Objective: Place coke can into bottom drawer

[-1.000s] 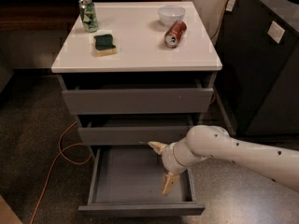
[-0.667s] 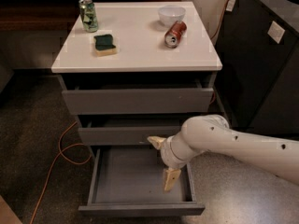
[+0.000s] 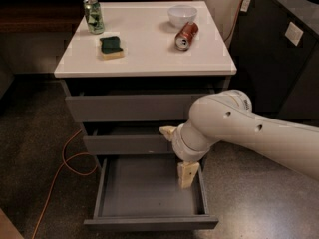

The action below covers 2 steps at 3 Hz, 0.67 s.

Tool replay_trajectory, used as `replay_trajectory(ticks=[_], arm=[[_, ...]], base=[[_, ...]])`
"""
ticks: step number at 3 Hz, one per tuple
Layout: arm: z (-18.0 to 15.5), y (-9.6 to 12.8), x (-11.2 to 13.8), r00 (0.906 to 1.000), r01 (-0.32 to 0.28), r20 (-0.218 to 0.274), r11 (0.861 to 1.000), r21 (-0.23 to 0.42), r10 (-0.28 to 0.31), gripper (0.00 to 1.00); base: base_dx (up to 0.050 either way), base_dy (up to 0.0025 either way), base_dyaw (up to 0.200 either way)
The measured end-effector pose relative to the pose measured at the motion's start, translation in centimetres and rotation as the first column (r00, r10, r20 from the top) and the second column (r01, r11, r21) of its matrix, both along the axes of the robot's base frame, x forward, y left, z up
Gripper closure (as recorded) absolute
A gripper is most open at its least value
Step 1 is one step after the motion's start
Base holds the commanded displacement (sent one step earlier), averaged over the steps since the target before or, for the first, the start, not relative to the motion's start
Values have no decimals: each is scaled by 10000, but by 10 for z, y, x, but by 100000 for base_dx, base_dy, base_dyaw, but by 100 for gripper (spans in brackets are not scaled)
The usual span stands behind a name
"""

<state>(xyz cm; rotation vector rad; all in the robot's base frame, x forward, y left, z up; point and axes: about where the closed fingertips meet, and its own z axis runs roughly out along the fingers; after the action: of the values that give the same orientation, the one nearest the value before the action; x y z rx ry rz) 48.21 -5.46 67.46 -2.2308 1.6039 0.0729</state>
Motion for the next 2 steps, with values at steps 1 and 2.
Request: replay_trajectory(ticks=[1, 2], arm=[[42, -5, -2, 9991, -193, 357, 9991, -368, 207, 0], [45, -8, 0, 9991, -157, 377, 9990, -423, 173, 0]], base=[[0, 0, 0], [0, 0, 0]])
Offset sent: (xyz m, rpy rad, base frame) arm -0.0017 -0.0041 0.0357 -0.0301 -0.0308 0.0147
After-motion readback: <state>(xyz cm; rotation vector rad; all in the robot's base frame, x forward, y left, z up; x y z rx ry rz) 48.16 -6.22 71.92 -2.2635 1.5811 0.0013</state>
